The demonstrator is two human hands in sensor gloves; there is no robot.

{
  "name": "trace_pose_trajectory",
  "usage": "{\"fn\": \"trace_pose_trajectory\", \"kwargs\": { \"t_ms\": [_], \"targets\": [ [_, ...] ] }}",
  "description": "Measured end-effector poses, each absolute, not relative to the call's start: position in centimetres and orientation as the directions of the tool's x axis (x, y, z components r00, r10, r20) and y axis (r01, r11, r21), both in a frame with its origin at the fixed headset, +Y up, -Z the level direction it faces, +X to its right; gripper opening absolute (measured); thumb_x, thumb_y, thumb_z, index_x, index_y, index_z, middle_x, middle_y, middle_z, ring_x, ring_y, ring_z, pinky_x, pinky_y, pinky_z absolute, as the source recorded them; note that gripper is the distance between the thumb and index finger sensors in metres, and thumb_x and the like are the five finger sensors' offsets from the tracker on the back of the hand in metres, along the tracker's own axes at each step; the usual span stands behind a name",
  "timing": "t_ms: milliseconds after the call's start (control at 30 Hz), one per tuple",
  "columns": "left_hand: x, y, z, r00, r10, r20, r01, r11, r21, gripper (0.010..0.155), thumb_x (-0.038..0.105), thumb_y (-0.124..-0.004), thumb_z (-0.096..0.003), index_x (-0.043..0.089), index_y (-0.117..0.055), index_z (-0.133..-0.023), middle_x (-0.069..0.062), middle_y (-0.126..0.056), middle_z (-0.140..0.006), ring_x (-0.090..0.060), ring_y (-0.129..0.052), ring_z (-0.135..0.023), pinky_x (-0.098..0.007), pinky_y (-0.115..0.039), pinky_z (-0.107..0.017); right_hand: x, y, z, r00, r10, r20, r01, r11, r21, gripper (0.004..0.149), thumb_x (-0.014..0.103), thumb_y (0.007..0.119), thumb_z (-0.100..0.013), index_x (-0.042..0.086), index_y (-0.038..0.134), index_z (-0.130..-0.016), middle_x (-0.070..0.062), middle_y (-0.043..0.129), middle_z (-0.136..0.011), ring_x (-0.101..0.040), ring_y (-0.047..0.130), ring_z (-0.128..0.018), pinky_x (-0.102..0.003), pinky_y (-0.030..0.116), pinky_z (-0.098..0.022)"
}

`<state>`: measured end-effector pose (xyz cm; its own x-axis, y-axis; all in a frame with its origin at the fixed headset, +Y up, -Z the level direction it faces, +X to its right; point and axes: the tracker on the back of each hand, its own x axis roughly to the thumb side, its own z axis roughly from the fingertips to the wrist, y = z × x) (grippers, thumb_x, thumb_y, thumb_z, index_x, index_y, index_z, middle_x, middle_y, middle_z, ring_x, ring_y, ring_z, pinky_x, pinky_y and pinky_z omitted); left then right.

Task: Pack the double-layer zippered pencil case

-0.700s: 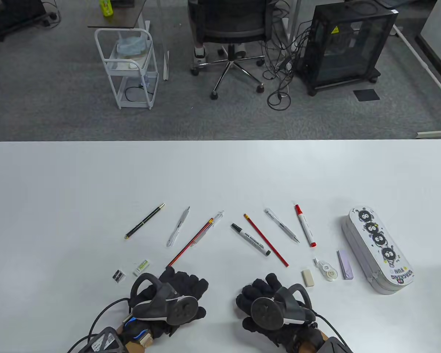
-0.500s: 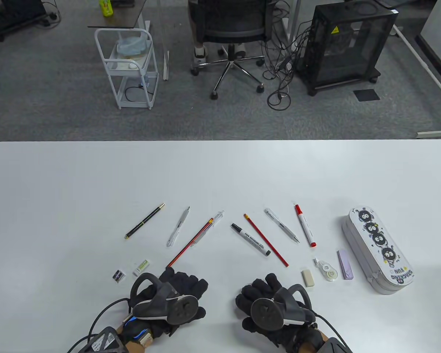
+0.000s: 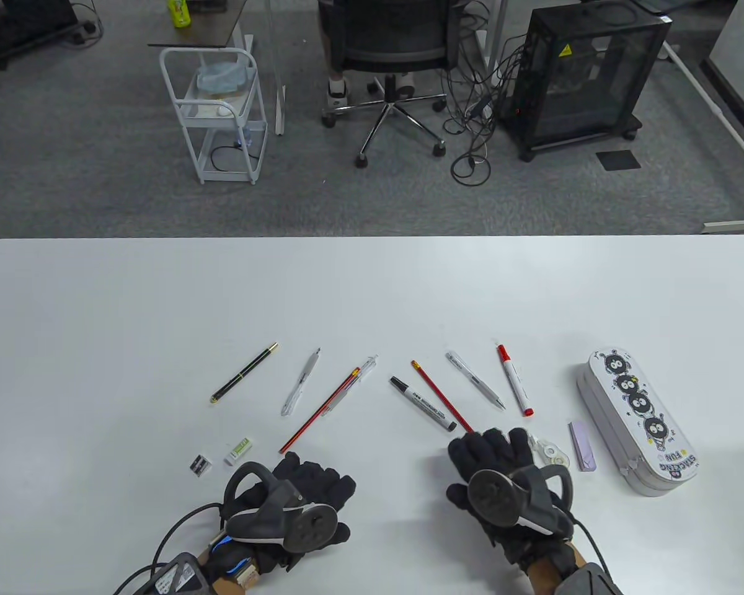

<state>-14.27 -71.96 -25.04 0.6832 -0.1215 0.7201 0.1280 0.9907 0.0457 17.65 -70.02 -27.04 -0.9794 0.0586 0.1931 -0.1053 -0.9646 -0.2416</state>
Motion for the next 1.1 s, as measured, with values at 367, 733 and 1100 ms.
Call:
{"fn": "trace_pose_trajectory", "kwargs": {
  "t_ms": [367,733,1100],
  "targets": [
    [-14.1,-72.0,-25.2,0.682,-0.124,0.721,0.128,0.991,0.049,0.070,0.071,-0.059,-0.0412,0.029,-0.066,-0.097,-0.001,-0.085,-0.099,-0.034,-0.092,-0.088,-0.056,-0.069,-0.067,38.1,-73.5,-28.4,-0.663,0.289,-0.690,-0.352,-0.935,-0.053,0.119,0.070,0.076,-0.032,0.005,0.006,-0.104,-0.024,0.026,-0.117,-0.059,0.024,-0.105,-0.069,0.016,-0.070],
    [-15.0,-71.1,-25.5,0.727,-0.142,0.672,0.102,0.990,0.099,0.070,0.070,-0.060,-0.0413,0.029,-0.065,-0.098,-0.001,-0.083,-0.101,-0.034,-0.089,-0.090,-0.057,-0.066,-0.069,33.7,-69.1,-28.5,-0.802,0.476,-0.361,-0.343,-0.862,-0.373,0.110,0.064,0.087,-0.031,0.006,0.030,-0.107,-0.023,0.049,-0.110,-0.048,0.059,-0.095,-0.066,0.034,-0.071],
    [-17.3,-67.4,-24.1,0.775,-0.101,0.624,-0.139,0.936,0.323,0.076,0.070,-0.058,-0.0433,0.029,-0.043,-0.105,-0.007,-0.044,-0.116,-0.042,-0.051,-0.108,-0.066,-0.041,-0.076,10.7,-69.5,-26.2,-0.877,0.340,0.338,-0.348,-0.937,0.039,0.111,0.063,0.086,-0.030,0.006,0.031,-0.107,-0.023,0.050,-0.110,-0.048,0.059,-0.095,-0.067,0.034,-0.071]
  ]
}}
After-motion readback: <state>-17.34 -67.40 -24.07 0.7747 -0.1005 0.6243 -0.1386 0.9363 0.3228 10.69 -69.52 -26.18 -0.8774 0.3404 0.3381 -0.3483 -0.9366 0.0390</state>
